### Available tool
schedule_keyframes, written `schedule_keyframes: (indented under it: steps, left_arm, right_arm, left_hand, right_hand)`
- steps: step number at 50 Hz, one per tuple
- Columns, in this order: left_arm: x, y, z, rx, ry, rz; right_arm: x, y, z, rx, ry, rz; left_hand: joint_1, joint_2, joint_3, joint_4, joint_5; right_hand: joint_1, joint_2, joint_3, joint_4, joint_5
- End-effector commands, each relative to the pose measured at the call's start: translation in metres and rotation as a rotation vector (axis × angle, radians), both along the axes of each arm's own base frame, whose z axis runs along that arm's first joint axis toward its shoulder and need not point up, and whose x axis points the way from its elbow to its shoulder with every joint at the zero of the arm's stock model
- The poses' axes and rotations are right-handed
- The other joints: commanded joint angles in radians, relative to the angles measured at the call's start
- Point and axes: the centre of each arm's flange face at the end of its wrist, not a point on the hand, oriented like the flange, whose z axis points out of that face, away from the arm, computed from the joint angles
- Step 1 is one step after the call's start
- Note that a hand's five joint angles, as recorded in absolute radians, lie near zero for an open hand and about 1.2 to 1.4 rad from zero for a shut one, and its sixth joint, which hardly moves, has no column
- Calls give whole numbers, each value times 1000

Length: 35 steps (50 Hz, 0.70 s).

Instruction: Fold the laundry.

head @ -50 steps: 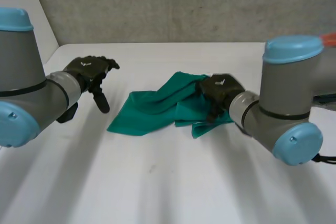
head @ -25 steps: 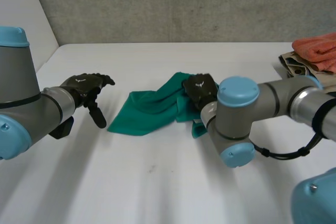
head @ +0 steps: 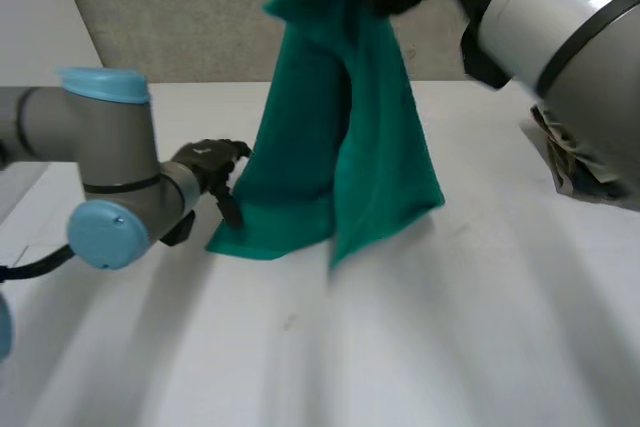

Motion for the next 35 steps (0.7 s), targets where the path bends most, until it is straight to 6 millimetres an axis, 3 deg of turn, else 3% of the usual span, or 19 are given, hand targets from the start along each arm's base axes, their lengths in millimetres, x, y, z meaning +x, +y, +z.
schedule_keyframes:
  steps: [1,4,5,6,9,12,16,17,20,21,23,24,28,31,35]
  left_arm:
    - [-12,3,-15,21,-27,37]
    - [-15,7,-17,30,-42,35]
    - [-16,10,-17,39,-46,27]
    - [-18,14,-17,43,-54,16]
    - [-15,10,-11,27,-61,29]
    - [2,-5,13,-40,-65,91]
    - [25,-26,59,-187,-63,148]
    - [31,-34,80,-268,-57,156]
    - [39,-45,115,-412,-41,176]
    - [44,-52,140,-521,-18,197]
    - [49,-57,167,-637,12,223]
    - [53,-60,191,-736,54,247]
    - [56,-57,234,-906,168,262]
    - [53,-54,241,-924,229,246]
    - [50,-54,219,-833,253,241]
  right_arm:
    - [-22,17,37,-23,-97,30]
    - [-31,13,42,-22,-122,18]
    - [-33,10,41,-18,-124,10]
    - [-37,2,38,-8,-122,-10]
    - [-44,-18,27,15,-104,-61]
    - [-48,-51,-4,80,-43,-112]
    - [-41,-78,-48,141,70,-140]
    - [-39,-89,-64,151,118,-158]
    - [-36,-104,-82,136,181,-188]
    - [-35,-117,-85,88,200,-224]
    - [-34,-131,-79,12,195,-271]
    - [-34,-146,-73,-65,180,-326]
    - [-30,-172,-57,-256,85,-401]
    - [-24,-176,-51,-332,18,-371]
    - [-17,-178,-60,-374,-33,-260]
  left_hand:
    - [-21,-27,-32,-21,-48]
    - [439,433,428,438,411]
    - [711,705,700,711,684]
    - [1196,1190,1185,1195,1168]
    - [1201,1195,1190,1200,1173]
    - [1201,1195,1190,1200,1173]
    - [1201,1195,1190,1200,1173]
    - [1201,1195,1190,1200,1173]
    - [1201,1195,1190,1200,1173]
    - [1201,1195,1190,1200,1173]
    - [1201,1195,1190,1200,1173]
    - [1201,1195,1190,1200,1173]
    - [1201,1195,1190,1200,1173]
    - [1201,1195,1190,1200,1173]
    - [1201,1195,1190,1200,1173]
  right_hand:
    - [265,219,213,204,232]
    - [265,219,213,204,232]
    - [265,219,213,204,232]
    - [265,219,213,204,232]
    - [265,219,213,204,232]
    - [265,219,213,204,232]
    - [265,219,213,204,232]
    - [265,219,213,204,232]
    - [265,219,213,204,232]
    - [265,219,213,204,232]
    - [265,219,213,204,232]
    - [265,219,213,204,232]
    - [265,219,213,204,232]
    - [265,219,213,204,232]
    - [265,219,213,204,232]
